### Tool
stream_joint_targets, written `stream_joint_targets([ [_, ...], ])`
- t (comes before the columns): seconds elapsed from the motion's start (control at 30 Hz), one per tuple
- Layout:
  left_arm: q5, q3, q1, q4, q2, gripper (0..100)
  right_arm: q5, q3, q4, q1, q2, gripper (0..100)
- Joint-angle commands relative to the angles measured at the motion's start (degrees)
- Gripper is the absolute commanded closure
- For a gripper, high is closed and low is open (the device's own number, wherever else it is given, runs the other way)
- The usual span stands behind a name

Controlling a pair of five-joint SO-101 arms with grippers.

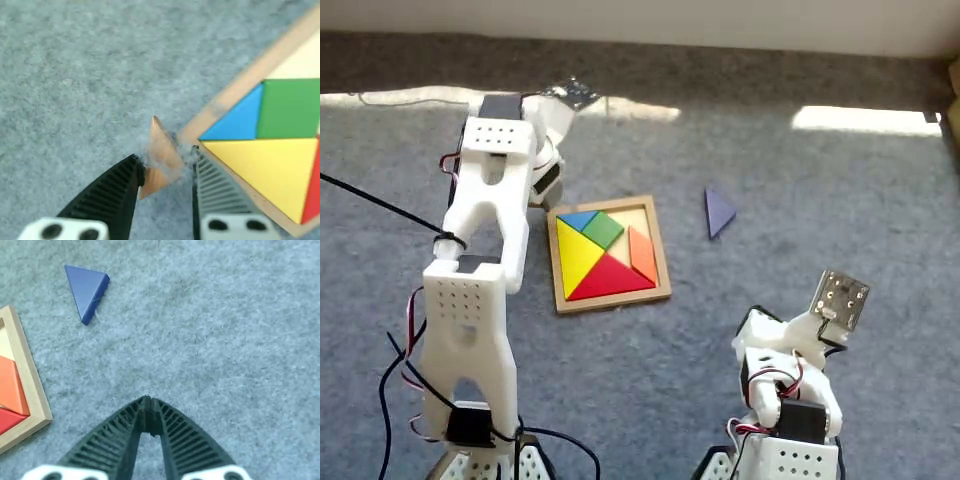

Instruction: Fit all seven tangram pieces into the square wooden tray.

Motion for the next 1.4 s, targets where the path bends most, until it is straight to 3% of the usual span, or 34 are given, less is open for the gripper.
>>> stream_joint_targets([
  [0.0,-1.58,-2.86,4.53,7.65,-8.22,89,0.26,6.64,0.22,0.48,-1.01,99.5],
  [0.2,-1.76,0.92,7.87,9.49,-15.78,93,0.26,6.64,0.22,0.48,-1.01,99.5],
  [0.47,-7.47,19.47,16.66,9.23,-27.12,96,0.26,6.64,0.22,0.48,-1.01,99.5],
  [0.67,-7.65,34.77,21.41,-1.23,-33.19,96,0.26,6.64,0.22,0.48,-1.01,99.5],
  [0.83,-13.89,47.34,24.66,-11.69,-36.35,96,0.18,6.64,-0.48,1.63,-1.01,99.5],
  [0.93,-15.91,51.56,26.15,-13.71,-38.55,96,0.18,6.64,-0.75,1.71,-1.01,99.5],
  [1.17,-17.58,54.81,25.36,-14.33,-43.21,83,0.18,6.64,-0.75,1.71,-1.01,99.5],
  [1.37,-17.49,54.81,23.08,-14.33,-46.37,83,0.26,6.64,-0.84,1.71,-1.01,99.5],
])
